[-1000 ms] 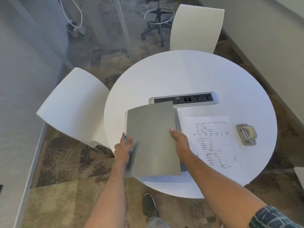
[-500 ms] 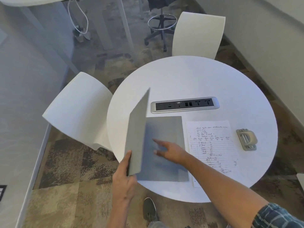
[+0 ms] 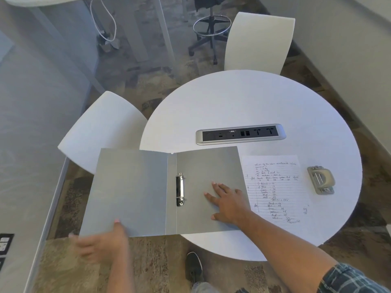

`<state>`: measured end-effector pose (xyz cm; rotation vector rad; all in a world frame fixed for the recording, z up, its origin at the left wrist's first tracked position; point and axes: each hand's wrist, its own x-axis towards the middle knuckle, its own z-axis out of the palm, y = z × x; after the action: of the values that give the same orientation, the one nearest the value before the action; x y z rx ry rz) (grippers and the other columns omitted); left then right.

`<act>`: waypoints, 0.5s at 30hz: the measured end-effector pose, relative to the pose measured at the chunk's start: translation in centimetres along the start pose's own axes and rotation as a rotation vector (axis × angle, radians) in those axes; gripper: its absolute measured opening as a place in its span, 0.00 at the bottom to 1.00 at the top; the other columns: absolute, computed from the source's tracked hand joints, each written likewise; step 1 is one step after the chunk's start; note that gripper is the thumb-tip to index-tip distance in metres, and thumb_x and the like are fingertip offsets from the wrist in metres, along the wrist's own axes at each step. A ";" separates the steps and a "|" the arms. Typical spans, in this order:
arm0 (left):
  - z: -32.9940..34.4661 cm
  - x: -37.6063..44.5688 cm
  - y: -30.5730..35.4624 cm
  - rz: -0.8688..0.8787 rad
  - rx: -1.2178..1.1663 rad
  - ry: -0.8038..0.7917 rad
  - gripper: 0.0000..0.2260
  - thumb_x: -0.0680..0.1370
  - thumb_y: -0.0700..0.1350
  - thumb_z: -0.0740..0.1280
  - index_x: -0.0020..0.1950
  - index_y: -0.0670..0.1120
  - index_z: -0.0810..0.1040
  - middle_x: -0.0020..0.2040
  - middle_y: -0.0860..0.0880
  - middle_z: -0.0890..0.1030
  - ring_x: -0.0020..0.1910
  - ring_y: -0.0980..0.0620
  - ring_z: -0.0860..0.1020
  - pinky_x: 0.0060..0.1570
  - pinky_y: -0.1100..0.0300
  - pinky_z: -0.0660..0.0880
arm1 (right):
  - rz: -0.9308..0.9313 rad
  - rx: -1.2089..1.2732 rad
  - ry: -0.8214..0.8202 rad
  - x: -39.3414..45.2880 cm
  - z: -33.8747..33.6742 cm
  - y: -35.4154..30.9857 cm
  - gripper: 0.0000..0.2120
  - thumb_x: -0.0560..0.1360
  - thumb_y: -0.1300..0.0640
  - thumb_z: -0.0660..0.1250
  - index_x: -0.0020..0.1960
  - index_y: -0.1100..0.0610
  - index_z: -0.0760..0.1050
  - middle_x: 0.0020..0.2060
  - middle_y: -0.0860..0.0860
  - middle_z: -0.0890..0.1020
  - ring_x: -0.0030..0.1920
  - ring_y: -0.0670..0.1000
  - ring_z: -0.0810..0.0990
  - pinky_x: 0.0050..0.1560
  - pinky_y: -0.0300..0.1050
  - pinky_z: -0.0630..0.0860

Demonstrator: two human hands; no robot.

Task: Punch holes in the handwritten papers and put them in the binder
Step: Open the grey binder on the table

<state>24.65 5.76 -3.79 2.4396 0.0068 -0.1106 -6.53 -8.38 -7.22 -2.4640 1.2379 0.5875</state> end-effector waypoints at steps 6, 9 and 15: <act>3.5 -1.9 4.1 0.981 0.891 -0.390 0.45 0.78 0.37 0.65 0.83 0.56 0.37 0.85 0.47 0.41 0.83 0.37 0.45 0.75 0.27 0.53 | 0.015 -0.013 0.006 -0.3 0.0 -0.4 0.40 0.77 0.31 0.60 0.82 0.38 0.44 0.83 0.50 0.42 0.82 0.55 0.47 0.71 0.65 0.63; 5.4 -3.8 5.7 0.822 1.012 -0.606 0.38 0.80 0.42 0.61 0.83 0.61 0.43 0.84 0.48 0.37 0.82 0.35 0.37 0.74 0.26 0.45 | 0.017 -0.031 0.008 -0.5 0.1 -0.5 0.40 0.77 0.30 0.59 0.82 0.39 0.44 0.83 0.51 0.43 0.82 0.56 0.48 0.69 0.65 0.64; 7.8 -4.7 5.8 0.809 0.978 -0.916 0.32 0.83 0.60 0.58 0.81 0.66 0.43 0.81 0.43 0.27 0.80 0.32 0.33 0.74 0.25 0.47 | 0.008 -0.043 0.021 -0.7 0.1 -0.7 0.40 0.77 0.31 0.60 0.82 0.42 0.47 0.83 0.54 0.46 0.81 0.59 0.51 0.70 0.66 0.62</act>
<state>19.60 -3.64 -5.63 2.7936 -1.7480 -1.0250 -6.37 -7.47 -6.92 -2.5082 1.2559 0.5972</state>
